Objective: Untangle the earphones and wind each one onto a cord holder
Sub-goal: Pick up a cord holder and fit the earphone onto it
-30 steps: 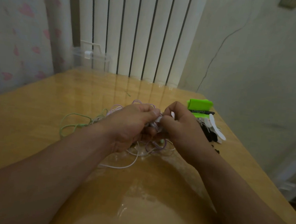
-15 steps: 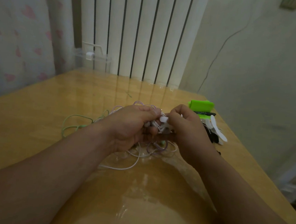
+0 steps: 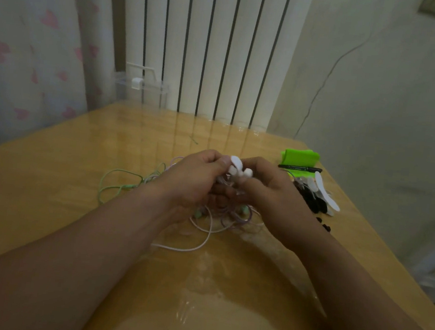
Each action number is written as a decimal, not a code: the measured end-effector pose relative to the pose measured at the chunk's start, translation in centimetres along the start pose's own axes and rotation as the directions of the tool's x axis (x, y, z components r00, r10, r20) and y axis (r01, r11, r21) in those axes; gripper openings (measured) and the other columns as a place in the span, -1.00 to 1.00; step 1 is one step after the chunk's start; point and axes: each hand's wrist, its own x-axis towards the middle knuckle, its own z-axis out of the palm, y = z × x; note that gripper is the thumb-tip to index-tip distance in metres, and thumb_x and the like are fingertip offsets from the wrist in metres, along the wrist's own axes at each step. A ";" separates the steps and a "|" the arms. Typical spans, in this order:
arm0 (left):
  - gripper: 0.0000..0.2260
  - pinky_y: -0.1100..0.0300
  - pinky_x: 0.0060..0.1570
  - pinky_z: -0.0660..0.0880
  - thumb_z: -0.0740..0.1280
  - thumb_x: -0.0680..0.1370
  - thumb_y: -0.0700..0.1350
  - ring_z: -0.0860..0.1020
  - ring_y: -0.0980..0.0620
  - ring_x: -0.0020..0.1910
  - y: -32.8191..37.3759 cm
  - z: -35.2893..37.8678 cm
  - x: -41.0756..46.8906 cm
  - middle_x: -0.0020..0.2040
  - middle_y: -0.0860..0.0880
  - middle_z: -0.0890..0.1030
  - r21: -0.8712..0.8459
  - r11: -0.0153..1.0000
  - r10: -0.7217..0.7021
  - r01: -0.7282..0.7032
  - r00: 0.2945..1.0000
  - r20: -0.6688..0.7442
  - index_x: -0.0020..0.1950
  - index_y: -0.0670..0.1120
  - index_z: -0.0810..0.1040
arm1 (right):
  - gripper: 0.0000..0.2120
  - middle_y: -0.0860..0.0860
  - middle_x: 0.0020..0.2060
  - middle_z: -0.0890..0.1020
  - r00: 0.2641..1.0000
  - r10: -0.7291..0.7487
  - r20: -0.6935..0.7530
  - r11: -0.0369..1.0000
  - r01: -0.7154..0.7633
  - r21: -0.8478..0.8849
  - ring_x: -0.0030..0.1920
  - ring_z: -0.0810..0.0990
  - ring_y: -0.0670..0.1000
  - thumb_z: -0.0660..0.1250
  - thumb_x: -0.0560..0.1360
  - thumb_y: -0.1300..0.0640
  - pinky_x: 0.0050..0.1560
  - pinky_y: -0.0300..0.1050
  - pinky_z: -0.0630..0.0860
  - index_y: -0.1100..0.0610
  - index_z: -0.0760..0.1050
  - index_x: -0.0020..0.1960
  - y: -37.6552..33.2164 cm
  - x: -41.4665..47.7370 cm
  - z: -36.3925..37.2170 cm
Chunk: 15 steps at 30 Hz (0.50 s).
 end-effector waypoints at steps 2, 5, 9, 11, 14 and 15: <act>-0.75 0.18 -0.36 0.57 0.22 0.74 -0.09 0.59 0.07 -0.41 0.1 -0.4 0.3 -0.28 -0.05 0.64 -0.003 1.000 -0.004 0.004 1.000 -0.021 0.24 -0.24 0.56 | -0.80 0.02 0.04 0.72 1.000 0.013 0.021 0.995 -0.015 0.096 0.09 0.72 0.07 0.25 0.72 0.06 0.16 0.23 0.66 0.01 0.62 0.23 0.0 0.0 0.0; -0.73 0.23 -0.37 0.55 0.24 0.74 -0.07 0.58 0.08 -0.40 0.1 -0.6 0.5 -0.23 -0.08 0.64 0.023 1.000 0.001 0.000 0.999 -0.041 0.25 -0.25 0.56 | -0.75 0.08 0.10 0.72 0.998 0.032 0.050 0.982 -0.041 0.186 0.15 0.71 0.12 0.24 0.72 0.06 0.20 0.22 0.65 0.08 0.62 0.29 0.0 0.1 -0.1; -0.72 0.24 -0.37 0.55 0.25 0.73 -0.07 0.57 0.10 -0.41 -0.2 -0.8 0.8 -0.16 -0.13 0.64 0.049 0.999 0.000 0.002 0.999 -0.040 0.28 -0.26 0.55 | -0.71 0.16 0.11 0.72 0.995 0.070 0.077 0.953 -0.089 0.288 0.15 0.70 0.19 0.20 0.73 0.10 0.15 0.10 0.66 0.15 0.61 0.32 0.0 0.2 -0.4; -0.71 0.22 -0.35 0.55 0.26 0.73 -0.06 0.58 0.10 -0.41 -0.3 -0.8 0.9 -0.17 -0.12 0.64 0.068 0.998 0.001 0.001 0.999 -0.035 0.29 -0.25 0.57 | -0.75 0.19 0.07 0.71 0.994 0.093 0.064 0.955 -0.108 0.275 0.11 0.71 0.20 0.24 0.71 0.11 0.10 0.05 0.67 0.17 0.62 0.26 0.1 0.2 -0.4; -0.81 0.19 -0.36 0.54 0.25 0.73 -0.09 0.58 0.07 -0.41 -0.4 -0.7 0.8 -0.15 -0.14 0.65 0.097 0.995 0.008 -0.006 1.000 -0.018 0.13 -0.19 0.58 | -0.77 0.24 0.05 0.70 0.990 0.129 0.065 0.948 -0.142 0.286 0.03 0.71 0.19 0.31 0.67 0.09 0.00 0.02 0.67 0.22 0.61 0.20 0.2 0.2 -0.5; -0.85 0.16 -0.34 0.53 0.26 0.72 -0.10 0.58 0.05 -0.41 -0.4 -0.7 0.8 -0.14 -0.15 0.64 0.106 0.994 0.008 -0.007 1.000 -0.009 0.08 -0.15 0.56 | -0.76 0.24 0.06 0.70 0.988 0.134 0.073 0.947 -0.149 0.284 0.04 0.72 0.20 0.34 0.65 0.08 0.00 0.06 0.67 0.22 0.61 0.19 0.1 0.2 -0.6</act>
